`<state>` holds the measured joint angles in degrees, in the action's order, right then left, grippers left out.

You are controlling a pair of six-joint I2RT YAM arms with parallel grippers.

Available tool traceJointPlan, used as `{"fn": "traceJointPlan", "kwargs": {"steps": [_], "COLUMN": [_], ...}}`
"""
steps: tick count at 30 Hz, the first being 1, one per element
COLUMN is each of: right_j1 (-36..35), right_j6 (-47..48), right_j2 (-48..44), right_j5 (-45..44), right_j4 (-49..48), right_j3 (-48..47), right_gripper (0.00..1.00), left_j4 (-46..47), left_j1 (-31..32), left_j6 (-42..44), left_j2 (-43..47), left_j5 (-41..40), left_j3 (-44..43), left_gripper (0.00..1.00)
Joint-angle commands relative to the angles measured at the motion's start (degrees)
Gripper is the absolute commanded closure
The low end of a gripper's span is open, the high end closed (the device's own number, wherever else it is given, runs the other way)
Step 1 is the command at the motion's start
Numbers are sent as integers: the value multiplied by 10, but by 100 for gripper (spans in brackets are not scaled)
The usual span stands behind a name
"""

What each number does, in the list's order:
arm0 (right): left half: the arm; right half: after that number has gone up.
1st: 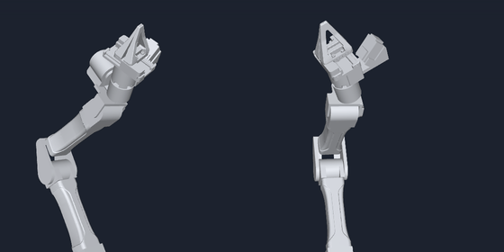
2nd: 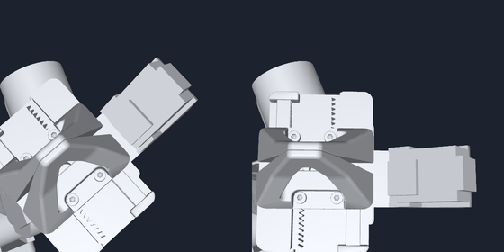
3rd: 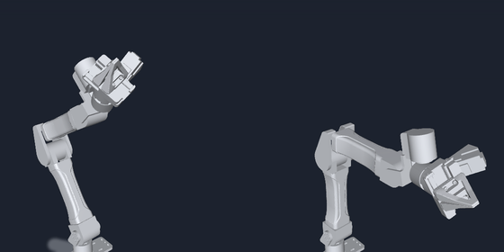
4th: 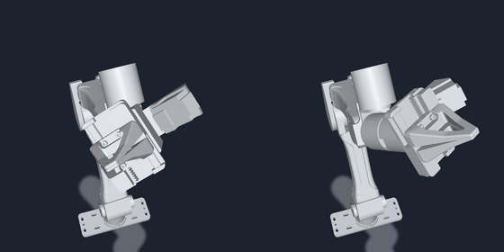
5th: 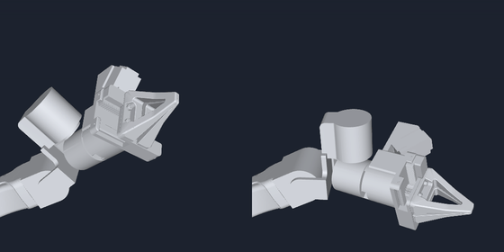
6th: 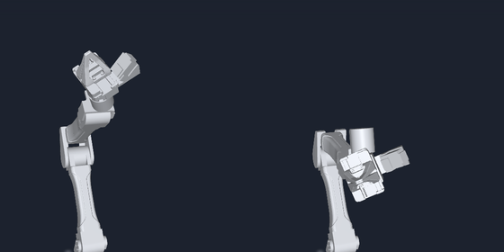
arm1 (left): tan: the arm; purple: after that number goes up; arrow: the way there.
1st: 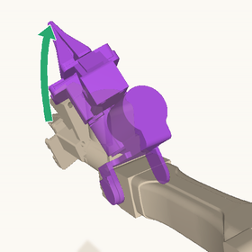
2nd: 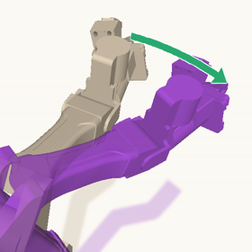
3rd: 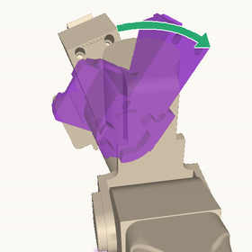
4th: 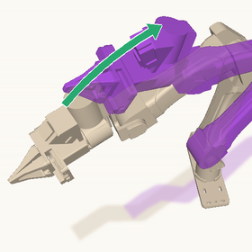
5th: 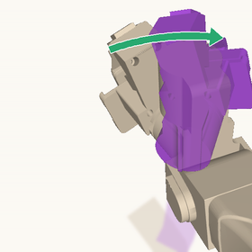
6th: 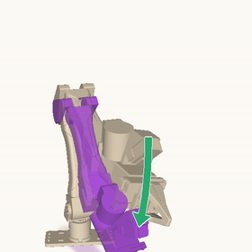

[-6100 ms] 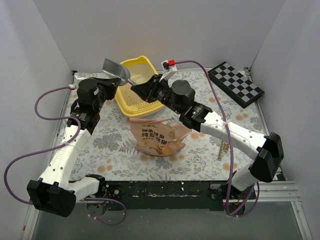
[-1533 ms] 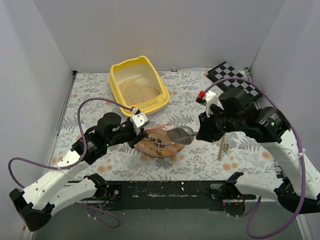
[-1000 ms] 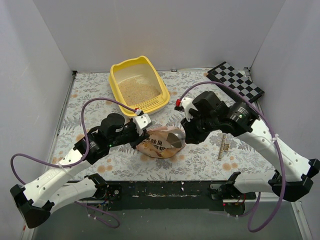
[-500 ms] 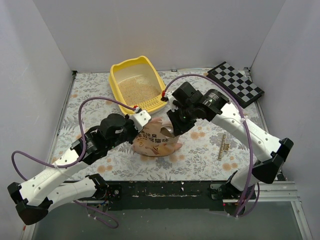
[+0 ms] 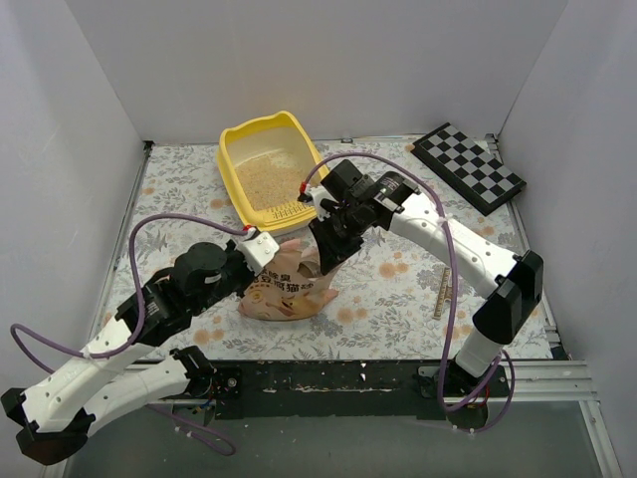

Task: Fill the litter box with clean litter

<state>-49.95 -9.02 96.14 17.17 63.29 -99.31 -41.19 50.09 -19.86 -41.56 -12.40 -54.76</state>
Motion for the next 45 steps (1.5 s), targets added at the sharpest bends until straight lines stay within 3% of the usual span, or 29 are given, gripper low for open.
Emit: {"fn": "traceJointPlan", "kwargs": {"steps": [1,10,20,35,45], "right_j1": [4,20,20,25,83], "right_j6": [5,0,-40,-126,-245], "right_j2": [5,15,27,-42,-138], "right_j5": [78,198,291,405,465], "right_j4": [-30,-209,-376,-567,-724], "right_j3": [54,190,244,361,461], "right_gripper": [99,99,99,99,99], "left_j4": [103,218,302,333,335], "left_j1": [-3,-3,-3,-3,-3], "left_j6": [-46,-116,-146,-157,-159], "left_j2": [31,93,104,138,126], "left_j5": [42,124,120,80,89], "left_j3": [42,149,239,277,281], "left_gripper": [100,100,100,100,100]}}
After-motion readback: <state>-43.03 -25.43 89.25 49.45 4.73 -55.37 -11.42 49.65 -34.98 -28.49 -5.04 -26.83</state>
